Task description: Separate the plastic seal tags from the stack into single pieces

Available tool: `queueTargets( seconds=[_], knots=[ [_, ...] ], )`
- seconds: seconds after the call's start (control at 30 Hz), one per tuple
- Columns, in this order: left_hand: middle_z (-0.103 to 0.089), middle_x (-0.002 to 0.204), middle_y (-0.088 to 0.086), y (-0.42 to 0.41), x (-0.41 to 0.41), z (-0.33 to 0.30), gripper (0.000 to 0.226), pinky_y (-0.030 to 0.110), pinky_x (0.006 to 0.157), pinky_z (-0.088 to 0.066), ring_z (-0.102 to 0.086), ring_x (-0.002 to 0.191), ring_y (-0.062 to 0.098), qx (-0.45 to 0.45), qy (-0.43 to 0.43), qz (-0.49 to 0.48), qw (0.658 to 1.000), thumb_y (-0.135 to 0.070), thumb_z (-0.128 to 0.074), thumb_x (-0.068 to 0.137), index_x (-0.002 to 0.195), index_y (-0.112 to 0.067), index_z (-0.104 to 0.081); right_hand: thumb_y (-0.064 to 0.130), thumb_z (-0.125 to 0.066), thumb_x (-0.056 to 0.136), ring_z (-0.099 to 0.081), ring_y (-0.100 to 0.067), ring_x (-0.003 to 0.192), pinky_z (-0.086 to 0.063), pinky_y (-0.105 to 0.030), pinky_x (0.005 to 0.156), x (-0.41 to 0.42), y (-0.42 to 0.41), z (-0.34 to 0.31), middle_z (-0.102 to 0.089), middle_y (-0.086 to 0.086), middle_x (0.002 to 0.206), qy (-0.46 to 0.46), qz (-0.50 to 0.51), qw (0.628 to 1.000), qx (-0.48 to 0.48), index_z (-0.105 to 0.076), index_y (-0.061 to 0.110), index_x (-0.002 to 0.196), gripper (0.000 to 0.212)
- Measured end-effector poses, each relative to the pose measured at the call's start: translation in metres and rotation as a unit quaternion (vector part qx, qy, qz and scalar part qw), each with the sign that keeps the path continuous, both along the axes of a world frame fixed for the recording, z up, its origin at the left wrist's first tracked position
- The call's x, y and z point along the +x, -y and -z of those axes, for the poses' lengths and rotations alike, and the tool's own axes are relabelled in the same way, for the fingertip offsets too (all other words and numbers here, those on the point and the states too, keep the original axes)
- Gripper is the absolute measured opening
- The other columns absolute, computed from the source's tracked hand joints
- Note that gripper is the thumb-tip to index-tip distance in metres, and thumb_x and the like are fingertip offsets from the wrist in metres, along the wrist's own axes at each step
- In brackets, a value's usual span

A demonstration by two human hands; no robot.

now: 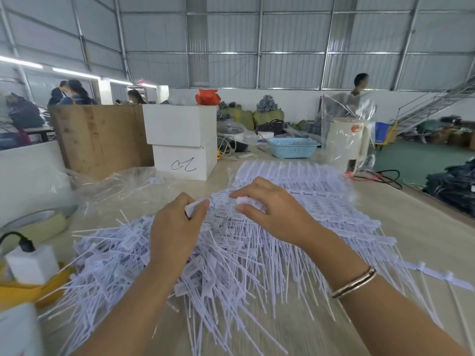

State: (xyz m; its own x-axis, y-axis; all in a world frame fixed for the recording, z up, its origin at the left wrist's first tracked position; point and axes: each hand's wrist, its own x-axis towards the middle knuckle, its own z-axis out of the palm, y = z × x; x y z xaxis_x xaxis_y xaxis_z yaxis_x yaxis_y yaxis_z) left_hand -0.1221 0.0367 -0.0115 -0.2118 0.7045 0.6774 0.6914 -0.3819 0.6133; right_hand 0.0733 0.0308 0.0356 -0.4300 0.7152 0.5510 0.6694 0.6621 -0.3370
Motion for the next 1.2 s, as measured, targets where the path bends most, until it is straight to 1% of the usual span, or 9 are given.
queueTargets(
  seconds=[0.23,0.33,0.43,0.6,0.73,0.87,1.0,1.13,1.2],
  knots=[
    [-0.053,0.112,0.009,-0.005,-0.002,0.008,0.048,0.042,0.085,-0.036,-0.049,0.105,0.031,-0.049,-0.142,-0.147,0.978,-0.051,-0.065,0.081,0.108,-0.012,-0.060,0.007,-0.039,0.091,-0.040,0.000,0.064,-0.028,-0.024,0.061,0.001,-0.002,0.010,-0.042,0.005,0.106,-0.010,-0.021,0.997,-0.077,-0.037,0.024,0.127,0.040],
    [-0.059,0.102,0.000,0.002,0.009,0.002,0.032,0.030,0.079,-0.041,-0.053,0.096,0.019,0.009,-0.084,0.028,0.996,-0.050,-0.058,0.087,0.099,-0.020,-0.062,-0.004,-0.041,0.084,-0.043,0.009,0.068,-0.024,-0.016,0.063,-0.002,-0.001,0.009,-0.039,0.004,0.108,0.013,-0.031,0.997,-0.063,-0.032,0.023,0.129,0.052],
    [-0.065,0.073,-0.014,0.018,0.028,-0.005,0.038,0.012,0.064,-0.041,-0.058,0.071,0.002,-0.062,0.030,0.218,0.974,-0.064,-0.038,0.085,0.072,-0.035,-0.060,-0.013,-0.040,0.079,-0.041,0.014,0.082,-0.029,-0.018,0.068,-0.005,0.001,0.009,-0.034,0.002,0.111,0.036,-0.054,0.997,-0.044,-0.031,0.016,0.132,0.061],
    [-0.062,0.065,-0.004,0.021,0.036,0.000,0.060,0.010,0.059,-0.039,-0.055,0.059,0.001,-0.060,0.096,0.231,0.966,-0.064,-0.040,0.089,0.069,-0.012,-0.061,-0.015,-0.039,0.081,-0.049,-0.026,0.100,-0.044,-0.046,0.081,-0.007,0.001,0.010,-0.034,-0.003,0.118,0.061,-0.046,0.996,-0.036,-0.030,0.011,0.134,0.060],
    [-0.063,0.063,-0.010,0.016,0.037,0.001,0.032,0.009,0.055,-0.040,-0.056,0.058,-0.005,-0.058,0.104,0.216,0.969,-0.027,-0.048,0.097,0.072,-0.010,-0.060,0.005,-0.052,0.087,-0.041,-0.010,0.111,-0.025,-0.027,0.091,-0.005,-0.002,0.012,-0.040,0.004,0.120,0.068,-0.025,0.997,-0.042,-0.036,0.017,0.133,0.050],
    [-0.063,0.063,-0.011,0.013,0.031,-0.001,0.026,0.010,0.058,-0.040,-0.053,0.058,0.001,-0.081,0.171,0.243,0.951,-0.016,-0.046,0.098,0.076,-0.017,-0.059,0.028,-0.045,0.098,-0.045,-0.012,0.085,-0.024,-0.030,0.086,0.006,-0.005,0.003,-0.050,0.008,0.087,0.110,0.049,0.992,-0.038,-0.056,0.016,0.107,0.019],
    [-0.064,0.064,-0.009,0.012,0.035,-0.004,0.021,0.014,0.060,-0.044,-0.056,0.058,0.003,-0.106,0.176,0.255,0.945,-0.030,-0.054,0.094,0.078,-0.018,-0.061,0.029,-0.043,0.100,-0.046,-0.007,0.066,-0.034,-0.031,0.064,0.006,-0.003,-0.003,-0.049,0.009,0.071,0.088,0.021,0.993,-0.079,-0.055,0.014,0.090,0.022],
    [-0.065,0.058,-0.007,0.008,0.037,-0.011,0.036,0.010,0.055,-0.044,-0.056,0.052,0.000,-0.128,0.187,0.225,0.948,-0.044,-0.059,0.088,0.070,-0.013,-0.064,0.029,-0.052,0.096,-0.050,0.000,0.063,-0.036,-0.017,0.058,0.006,-0.002,-0.005,-0.054,0.007,0.072,0.044,-0.013,0.993,-0.109,-0.057,0.021,0.086,0.013],
    [-0.066,0.057,-0.005,0.009,0.038,-0.010,0.037,0.010,0.053,-0.042,-0.055,0.051,0.002,-0.126,0.197,0.239,0.942,-0.041,-0.058,0.091,0.067,-0.014,-0.065,0.027,-0.057,0.093,-0.055,-0.010,0.070,-0.040,-0.024,0.063,0.006,-0.003,-0.003,-0.061,0.000,0.079,0.031,-0.020,0.994,-0.103,-0.062,0.019,0.089,0.011]
  ],
)
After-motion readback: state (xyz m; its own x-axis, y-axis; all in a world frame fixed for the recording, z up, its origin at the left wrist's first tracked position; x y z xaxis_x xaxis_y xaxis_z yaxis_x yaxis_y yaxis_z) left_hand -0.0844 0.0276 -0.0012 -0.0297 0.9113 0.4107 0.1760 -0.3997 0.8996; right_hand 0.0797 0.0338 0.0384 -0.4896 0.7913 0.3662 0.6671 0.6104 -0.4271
